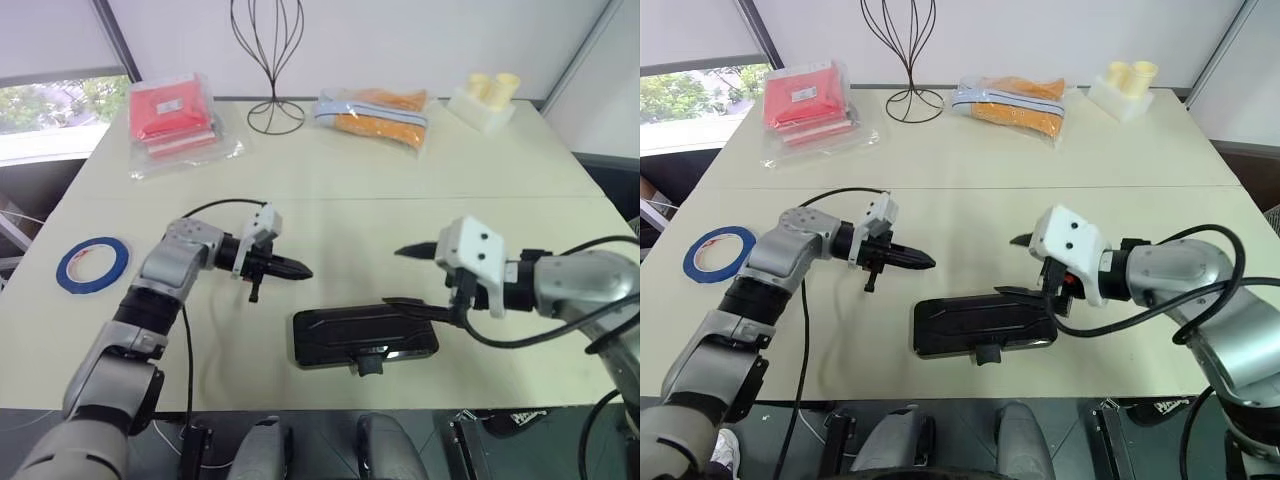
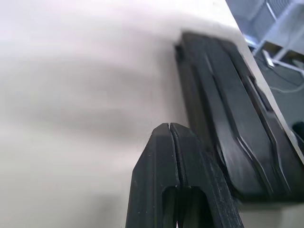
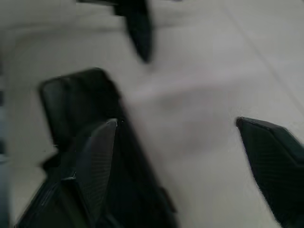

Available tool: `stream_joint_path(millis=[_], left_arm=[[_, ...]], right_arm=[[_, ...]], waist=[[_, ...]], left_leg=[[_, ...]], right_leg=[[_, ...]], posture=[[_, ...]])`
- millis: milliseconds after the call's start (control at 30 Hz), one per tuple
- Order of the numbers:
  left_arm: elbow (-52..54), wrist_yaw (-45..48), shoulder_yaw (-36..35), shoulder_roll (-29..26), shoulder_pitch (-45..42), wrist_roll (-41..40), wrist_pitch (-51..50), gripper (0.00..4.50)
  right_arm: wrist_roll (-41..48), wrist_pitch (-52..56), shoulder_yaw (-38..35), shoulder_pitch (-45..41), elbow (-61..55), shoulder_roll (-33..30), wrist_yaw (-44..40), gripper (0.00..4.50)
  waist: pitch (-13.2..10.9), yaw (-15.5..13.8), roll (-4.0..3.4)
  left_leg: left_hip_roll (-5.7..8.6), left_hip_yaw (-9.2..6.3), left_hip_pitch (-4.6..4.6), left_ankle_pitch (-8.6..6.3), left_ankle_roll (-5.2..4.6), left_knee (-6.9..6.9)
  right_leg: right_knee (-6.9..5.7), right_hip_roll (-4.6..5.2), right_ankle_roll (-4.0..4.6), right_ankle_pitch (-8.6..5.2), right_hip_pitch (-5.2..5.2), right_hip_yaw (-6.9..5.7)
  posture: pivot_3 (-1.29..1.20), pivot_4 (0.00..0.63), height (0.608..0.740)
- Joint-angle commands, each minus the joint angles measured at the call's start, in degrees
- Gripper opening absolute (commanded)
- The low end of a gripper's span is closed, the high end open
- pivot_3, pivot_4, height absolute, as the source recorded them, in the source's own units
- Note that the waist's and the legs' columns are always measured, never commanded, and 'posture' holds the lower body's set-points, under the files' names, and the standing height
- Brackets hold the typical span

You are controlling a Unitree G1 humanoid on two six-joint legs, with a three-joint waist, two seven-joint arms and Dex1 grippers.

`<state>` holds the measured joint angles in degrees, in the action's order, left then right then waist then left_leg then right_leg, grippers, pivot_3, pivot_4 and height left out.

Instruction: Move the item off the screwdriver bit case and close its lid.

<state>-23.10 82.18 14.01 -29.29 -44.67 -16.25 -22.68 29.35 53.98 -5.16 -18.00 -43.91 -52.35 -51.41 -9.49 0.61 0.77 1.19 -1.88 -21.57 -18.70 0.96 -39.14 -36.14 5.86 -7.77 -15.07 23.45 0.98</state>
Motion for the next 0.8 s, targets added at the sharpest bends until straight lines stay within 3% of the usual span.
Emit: stream_joint_path(millis=[33, 167, 467, 800], left_arm=[[-3.82, -0.76, -0.65, 1.68, -2.97, 1.03, 2.01, 0.0], [-10.48, -2.62, 0.81, 4.45, -5.57, 5.07, 7.46, 0.0], [-19.96, -4.87, 1.29, 12.18, -10.28, 9.31, 14.26, 0.0], [-19.04, -3.92, 3.32, 16.45, -8.9, 11.51, 15.79, 0.0]], right_arm=[[-0.45, -3.06, 2.43, 3.08, -1.68, -0.43, 0.25, 2.05], [-1.19, -6.55, 5.83, 5.54, -1.07, -0.78, -0.61, 0.05], [-8.04, -16.02, 15.94, 8.0, 3.72, -1.63, -3.48, 0.05], [-12.06, -20.1, 20.95, 8.27, 6.44, -2.21, -6.15, 0.05]], waist=[[-0.01, 0.0, 0.02], [-0.04, 0.01, 0.05], [-0.16, -0.02, 0.25], [-0.17, 0.09, 0.25]], left_leg=[[0.0, 0.0, 0.0, 0.0, 0.0, 0.0], [0.01, 0.01, -0.01, 0.0, 0.0, 0.0], [0.01, 0.03, -0.02, 0.0, 0.0, -0.04], [0.0, 0.01, 0.0, 0.0, 0.0, -0.04]], right_leg=[[0.0, 0.0, 0.0, 0.0, 0.0, 0.0], [0.0, -0.01, 0.0, 0.0, 0.02, 0.0], [0.0, -0.01, -0.01, 0.0, 0.01, -0.01], [-0.01, -0.03, -0.01, 0.0, 0.02, -0.01]], posture=[[0.0, 0.15, 0.74], [0.0, 0.15, 0.74], [0.0, 0.15, 0.74], [0.0, 0.15, 0.74]])
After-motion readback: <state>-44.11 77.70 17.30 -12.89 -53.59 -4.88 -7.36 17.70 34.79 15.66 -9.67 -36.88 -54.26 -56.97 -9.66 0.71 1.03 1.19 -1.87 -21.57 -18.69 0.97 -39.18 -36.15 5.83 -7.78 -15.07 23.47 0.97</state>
